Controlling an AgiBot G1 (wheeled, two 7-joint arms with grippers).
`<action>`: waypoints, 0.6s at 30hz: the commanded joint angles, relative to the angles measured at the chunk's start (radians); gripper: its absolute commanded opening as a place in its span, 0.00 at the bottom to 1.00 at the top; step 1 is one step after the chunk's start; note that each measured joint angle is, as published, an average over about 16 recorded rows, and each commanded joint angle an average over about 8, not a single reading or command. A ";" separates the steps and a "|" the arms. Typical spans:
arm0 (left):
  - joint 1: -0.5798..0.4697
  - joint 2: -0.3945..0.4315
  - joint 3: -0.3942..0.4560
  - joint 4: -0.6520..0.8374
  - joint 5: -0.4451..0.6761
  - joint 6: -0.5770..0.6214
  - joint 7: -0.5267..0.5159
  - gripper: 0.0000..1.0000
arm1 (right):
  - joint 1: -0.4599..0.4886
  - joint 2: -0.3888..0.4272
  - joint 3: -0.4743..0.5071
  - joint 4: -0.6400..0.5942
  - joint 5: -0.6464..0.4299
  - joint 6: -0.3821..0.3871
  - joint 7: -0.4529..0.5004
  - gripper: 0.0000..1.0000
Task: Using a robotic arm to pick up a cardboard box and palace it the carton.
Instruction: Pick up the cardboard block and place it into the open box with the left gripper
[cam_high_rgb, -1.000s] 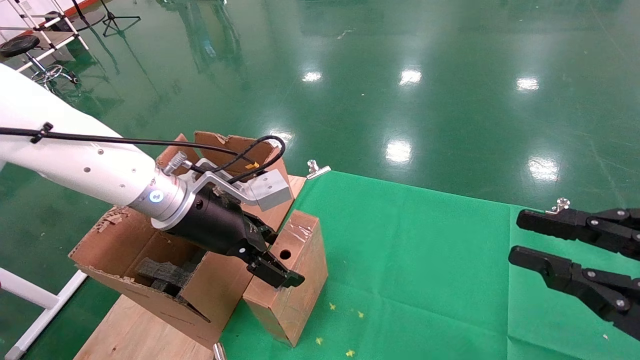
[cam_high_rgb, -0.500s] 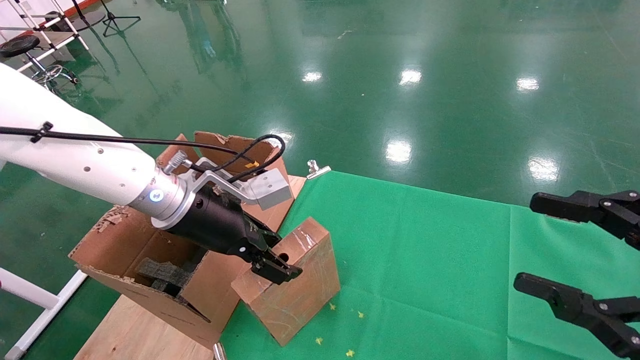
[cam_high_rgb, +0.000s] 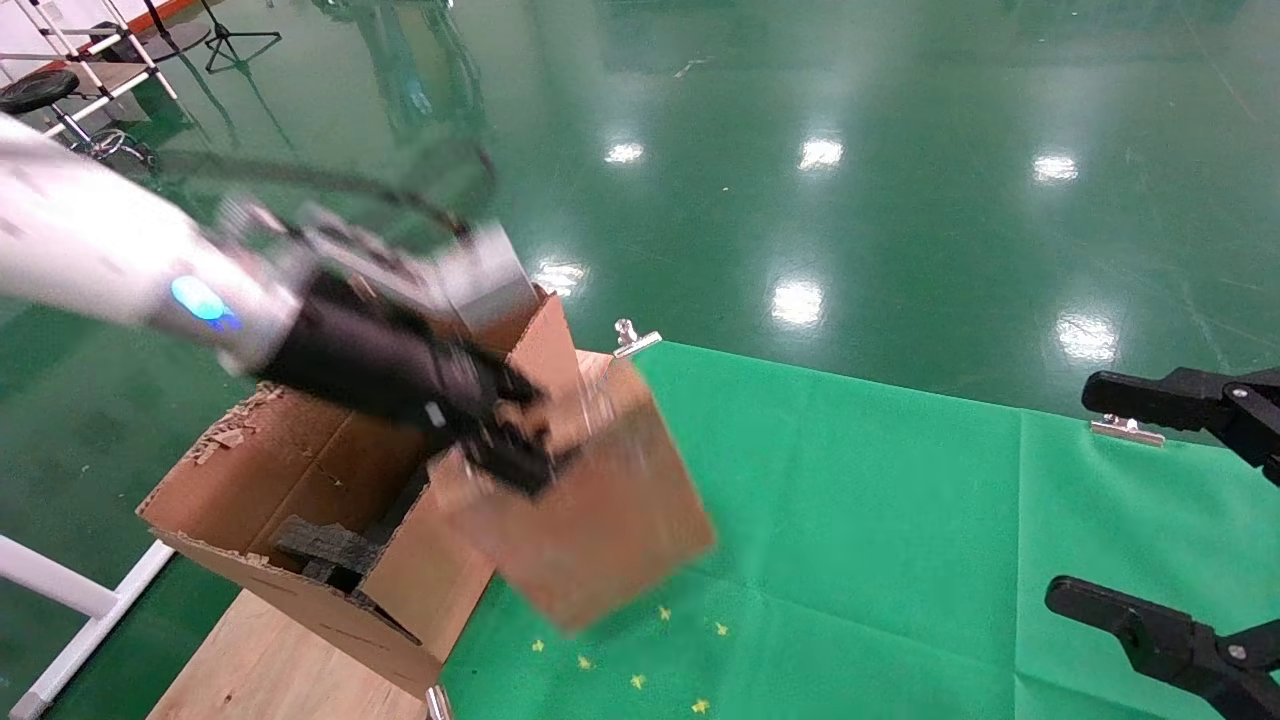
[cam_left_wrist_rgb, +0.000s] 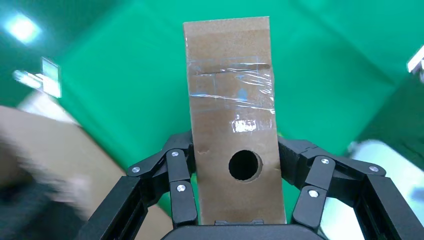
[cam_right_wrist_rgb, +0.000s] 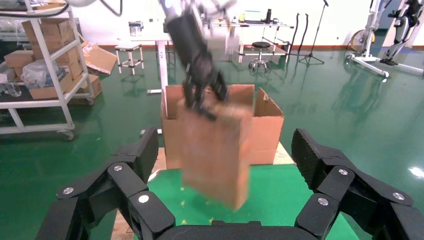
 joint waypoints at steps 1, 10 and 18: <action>-0.035 -0.017 -0.019 0.034 -0.030 0.015 0.044 0.00 | 0.000 0.000 0.000 0.000 0.000 0.000 0.000 1.00; -0.289 -0.080 0.004 0.286 0.072 0.008 0.249 0.00 | 0.000 0.000 0.000 0.000 0.000 0.000 0.000 1.00; -0.326 -0.038 0.085 0.567 0.255 -0.046 0.380 0.00 | 0.000 0.000 0.000 0.000 0.000 0.000 0.000 1.00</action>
